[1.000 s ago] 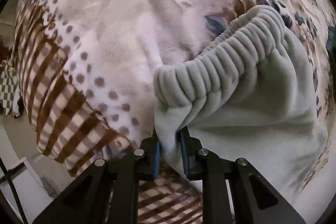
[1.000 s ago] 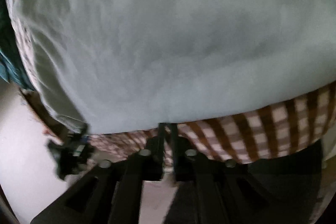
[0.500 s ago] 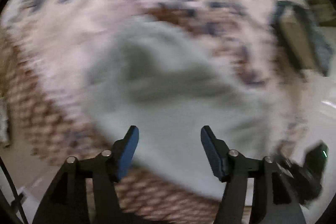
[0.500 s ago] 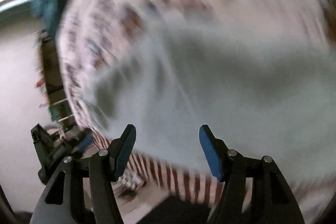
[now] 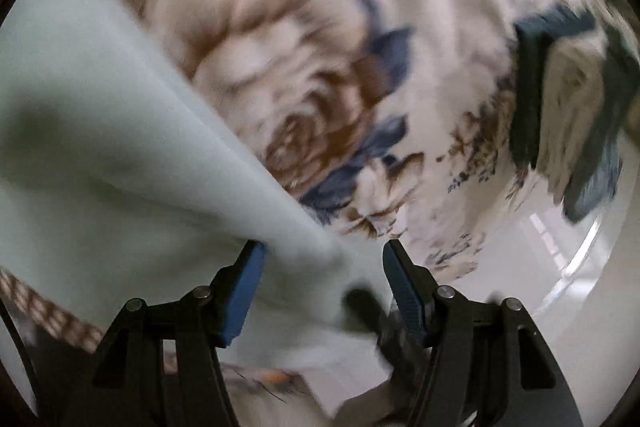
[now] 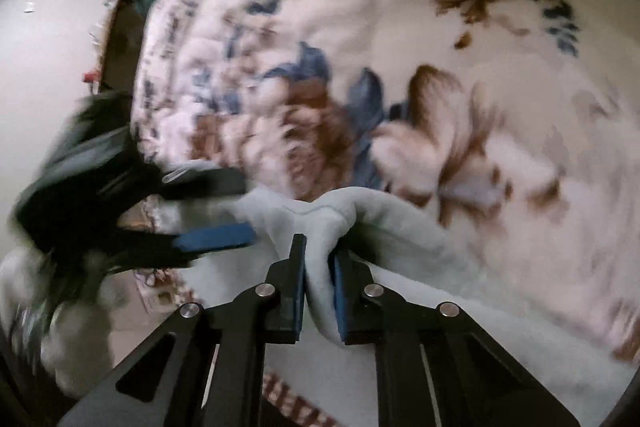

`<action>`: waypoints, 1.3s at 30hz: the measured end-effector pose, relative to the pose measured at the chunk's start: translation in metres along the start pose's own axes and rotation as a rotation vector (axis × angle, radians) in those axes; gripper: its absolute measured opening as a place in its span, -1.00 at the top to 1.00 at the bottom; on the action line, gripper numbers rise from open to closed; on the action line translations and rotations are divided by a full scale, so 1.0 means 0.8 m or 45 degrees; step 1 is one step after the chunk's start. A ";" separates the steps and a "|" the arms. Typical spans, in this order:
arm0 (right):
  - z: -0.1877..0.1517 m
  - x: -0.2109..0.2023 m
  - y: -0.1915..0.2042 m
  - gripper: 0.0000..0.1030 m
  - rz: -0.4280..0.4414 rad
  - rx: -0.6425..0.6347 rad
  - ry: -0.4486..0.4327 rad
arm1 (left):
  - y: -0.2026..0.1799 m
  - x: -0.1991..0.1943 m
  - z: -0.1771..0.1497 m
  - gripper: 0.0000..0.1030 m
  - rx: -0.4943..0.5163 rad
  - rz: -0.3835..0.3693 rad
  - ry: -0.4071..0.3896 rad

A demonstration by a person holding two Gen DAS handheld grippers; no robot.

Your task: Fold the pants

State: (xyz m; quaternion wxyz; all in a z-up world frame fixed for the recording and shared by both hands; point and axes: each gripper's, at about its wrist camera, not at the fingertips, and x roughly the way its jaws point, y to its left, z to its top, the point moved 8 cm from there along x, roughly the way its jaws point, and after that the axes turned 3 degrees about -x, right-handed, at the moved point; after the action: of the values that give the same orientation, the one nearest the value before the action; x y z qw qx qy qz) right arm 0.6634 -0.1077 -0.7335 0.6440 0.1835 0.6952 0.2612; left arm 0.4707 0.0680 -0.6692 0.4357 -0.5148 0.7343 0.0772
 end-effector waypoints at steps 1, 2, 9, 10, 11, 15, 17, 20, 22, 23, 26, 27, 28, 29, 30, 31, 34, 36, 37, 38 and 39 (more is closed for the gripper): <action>-0.010 -0.006 0.010 0.76 0.020 -0.007 -0.023 | 0.008 0.002 -0.004 -0.18 -0.054 0.006 0.022; -0.026 -0.015 0.021 0.76 0.047 -0.024 -0.050 | 0.015 0.008 -0.006 -0.26 -0.102 -0.001 0.043; -0.076 0.024 0.076 0.76 0.053 -0.187 0.003 | 0.058 0.031 0.007 0.56 -0.041 0.225 0.000; -0.073 0.033 0.079 0.72 0.049 -0.182 0.001 | 0.059 0.030 0.005 0.59 -0.006 0.241 -0.026; -0.073 0.035 0.073 0.70 0.092 -0.160 0.021 | 0.060 0.028 0.002 0.60 0.019 0.240 -0.040; -0.059 0.031 0.047 0.30 0.248 -0.026 0.075 | 0.063 0.021 -0.009 0.61 0.024 0.198 -0.060; -0.048 0.031 0.041 -0.21 0.337 0.017 0.097 | 0.063 0.022 -0.010 0.61 0.033 0.190 -0.066; -0.030 0.050 0.040 -0.35 0.422 0.056 0.181 | 0.060 0.024 -0.012 0.61 0.020 0.158 -0.064; -0.021 0.080 0.049 -0.37 0.459 0.032 0.303 | 0.058 0.023 -0.006 0.61 0.013 0.135 -0.054; -0.020 0.096 0.051 -0.37 0.469 0.026 0.368 | 0.058 0.023 -0.006 0.61 0.013 0.127 -0.050; -0.015 0.136 0.054 -0.06 0.477 0.047 0.482 | 0.062 0.024 -0.001 0.60 0.012 0.114 -0.033; -0.015 0.140 0.057 0.19 0.504 0.052 0.498 | 0.067 0.025 0.002 0.54 -0.004 0.109 -0.036; -0.013 0.137 0.062 0.52 0.575 0.094 0.501 | 0.073 0.024 0.007 0.53 -0.026 0.087 -0.030; -0.007 0.130 0.061 0.62 0.587 0.120 0.464 | 0.079 0.020 0.010 0.42 -0.053 0.054 -0.021; 0.003 0.116 0.057 0.65 0.602 0.150 0.397 | 0.081 0.020 0.014 0.26 -0.086 0.001 -0.015; 0.014 0.097 0.048 0.67 0.620 0.183 0.321 | 0.081 0.020 0.016 0.25 -0.102 -0.036 -0.007; 0.036 0.044 -0.009 0.67 0.636 0.379 0.115 | 0.081 0.022 0.020 0.25 -0.126 -0.051 0.011; 0.047 0.012 -0.040 0.67 0.685 0.455 -0.003 | 0.081 0.023 0.021 0.26 -0.131 -0.052 0.019; 0.051 0.001 -0.054 0.67 0.668 0.500 -0.030 | 0.080 0.023 0.021 0.26 -0.133 -0.054 0.020; 0.055 -0.005 -0.060 0.61 0.648 0.515 -0.039 | 0.080 0.023 0.021 0.26 -0.135 -0.058 0.021; 0.059 -0.009 -0.061 0.47 0.641 0.504 -0.034 | 0.079 0.023 0.021 0.25 -0.137 -0.060 0.021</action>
State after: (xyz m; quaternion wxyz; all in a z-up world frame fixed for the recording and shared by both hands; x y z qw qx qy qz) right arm 0.7146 -0.1450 -0.7586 0.5200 0.4750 0.6567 0.2696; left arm 0.4267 0.0937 -0.7134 0.4030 -0.5552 0.7203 0.1023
